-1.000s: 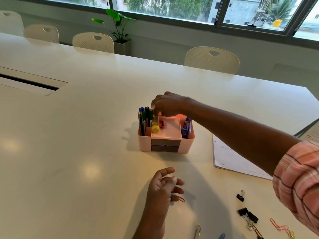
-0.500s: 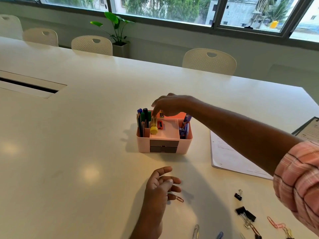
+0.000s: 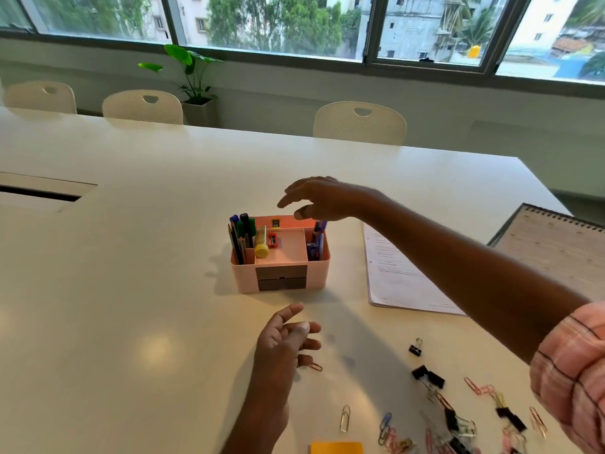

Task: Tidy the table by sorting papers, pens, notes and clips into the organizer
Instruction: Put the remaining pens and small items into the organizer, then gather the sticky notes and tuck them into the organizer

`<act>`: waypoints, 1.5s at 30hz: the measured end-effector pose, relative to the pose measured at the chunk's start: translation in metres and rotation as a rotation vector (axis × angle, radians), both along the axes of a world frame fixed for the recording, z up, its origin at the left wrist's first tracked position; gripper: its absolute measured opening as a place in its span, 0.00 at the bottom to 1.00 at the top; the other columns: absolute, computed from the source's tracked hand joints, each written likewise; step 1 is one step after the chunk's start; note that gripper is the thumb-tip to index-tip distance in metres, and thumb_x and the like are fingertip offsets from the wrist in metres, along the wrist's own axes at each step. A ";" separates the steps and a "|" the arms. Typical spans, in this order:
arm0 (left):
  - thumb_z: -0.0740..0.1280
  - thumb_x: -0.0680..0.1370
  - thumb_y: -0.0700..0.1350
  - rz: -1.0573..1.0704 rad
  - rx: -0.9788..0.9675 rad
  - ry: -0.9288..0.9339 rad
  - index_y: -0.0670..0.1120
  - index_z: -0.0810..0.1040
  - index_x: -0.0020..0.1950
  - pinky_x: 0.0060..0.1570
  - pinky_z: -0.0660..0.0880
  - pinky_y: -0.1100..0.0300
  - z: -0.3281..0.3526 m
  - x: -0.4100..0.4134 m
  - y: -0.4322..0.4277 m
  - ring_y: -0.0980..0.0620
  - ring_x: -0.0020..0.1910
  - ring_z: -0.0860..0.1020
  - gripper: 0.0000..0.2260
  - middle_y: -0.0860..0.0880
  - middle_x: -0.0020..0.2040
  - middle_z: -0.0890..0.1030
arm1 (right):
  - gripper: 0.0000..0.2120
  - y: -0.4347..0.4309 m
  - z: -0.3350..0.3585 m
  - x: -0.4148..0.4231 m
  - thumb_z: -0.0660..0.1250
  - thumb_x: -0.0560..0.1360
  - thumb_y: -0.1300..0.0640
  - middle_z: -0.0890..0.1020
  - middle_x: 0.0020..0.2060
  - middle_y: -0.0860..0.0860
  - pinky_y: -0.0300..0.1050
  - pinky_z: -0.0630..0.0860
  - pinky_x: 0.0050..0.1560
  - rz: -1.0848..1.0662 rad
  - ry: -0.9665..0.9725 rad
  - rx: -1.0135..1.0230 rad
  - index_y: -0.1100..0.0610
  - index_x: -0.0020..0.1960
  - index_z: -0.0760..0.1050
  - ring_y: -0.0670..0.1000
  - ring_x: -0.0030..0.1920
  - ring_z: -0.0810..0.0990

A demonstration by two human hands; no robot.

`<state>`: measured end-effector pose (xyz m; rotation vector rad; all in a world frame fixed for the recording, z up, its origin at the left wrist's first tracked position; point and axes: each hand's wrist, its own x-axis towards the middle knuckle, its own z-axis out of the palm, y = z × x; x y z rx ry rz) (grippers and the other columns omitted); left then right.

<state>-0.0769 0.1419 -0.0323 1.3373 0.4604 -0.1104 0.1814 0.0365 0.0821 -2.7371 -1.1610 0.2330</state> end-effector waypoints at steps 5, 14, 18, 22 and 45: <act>0.66 0.84 0.42 -0.017 -0.010 -0.024 0.52 0.79 0.67 0.49 0.80 0.48 0.002 -0.005 -0.008 0.43 0.49 0.84 0.12 0.47 0.51 0.88 | 0.22 -0.043 -0.008 -0.037 0.70 0.82 0.56 0.73 0.76 0.53 0.60 0.72 0.73 -0.117 -0.003 0.165 0.48 0.75 0.75 0.54 0.75 0.72; 0.66 0.84 0.42 -0.090 0.066 -0.065 0.52 0.78 0.68 0.58 0.80 0.43 0.007 -0.017 -0.024 0.43 0.56 0.84 0.13 0.51 0.53 0.88 | 0.27 -0.112 -0.038 -0.136 0.73 0.80 0.50 0.70 0.78 0.53 0.47 0.72 0.68 -0.250 0.046 0.226 0.47 0.78 0.71 0.54 0.75 0.72; 0.66 0.85 0.44 -0.146 0.073 -0.060 0.52 0.78 0.68 0.60 0.80 0.43 0.012 -0.025 -0.035 0.44 0.57 0.84 0.12 0.51 0.54 0.88 | 0.29 -0.136 -0.057 -0.184 0.72 0.80 0.47 0.67 0.80 0.52 0.54 0.72 0.74 -0.295 0.136 0.256 0.46 0.79 0.69 0.54 0.78 0.68; 0.68 0.84 0.46 -0.239 0.135 -0.069 0.54 0.79 0.69 0.56 0.81 0.49 0.010 -0.035 -0.040 0.48 0.58 0.84 0.13 0.51 0.58 0.87 | 0.29 -0.150 -0.077 -0.234 0.72 0.80 0.46 0.66 0.80 0.50 0.55 0.72 0.74 -0.327 0.204 0.283 0.45 0.79 0.68 0.52 0.78 0.67; 0.71 0.78 0.62 -0.645 1.182 -0.108 0.61 0.75 0.62 0.49 0.76 0.59 -0.029 -0.124 0.001 0.56 0.53 0.77 0.16 0.60 0.57 0.70 | 0.08 -0.095 -0.171 -0.456 0.74 0.74 0.44 0.82 0.49 0.43 0.39 0.80 0.45 -0.285 -0.176 0.221 0.45 0.50 0.84 0.46 0.49 0.78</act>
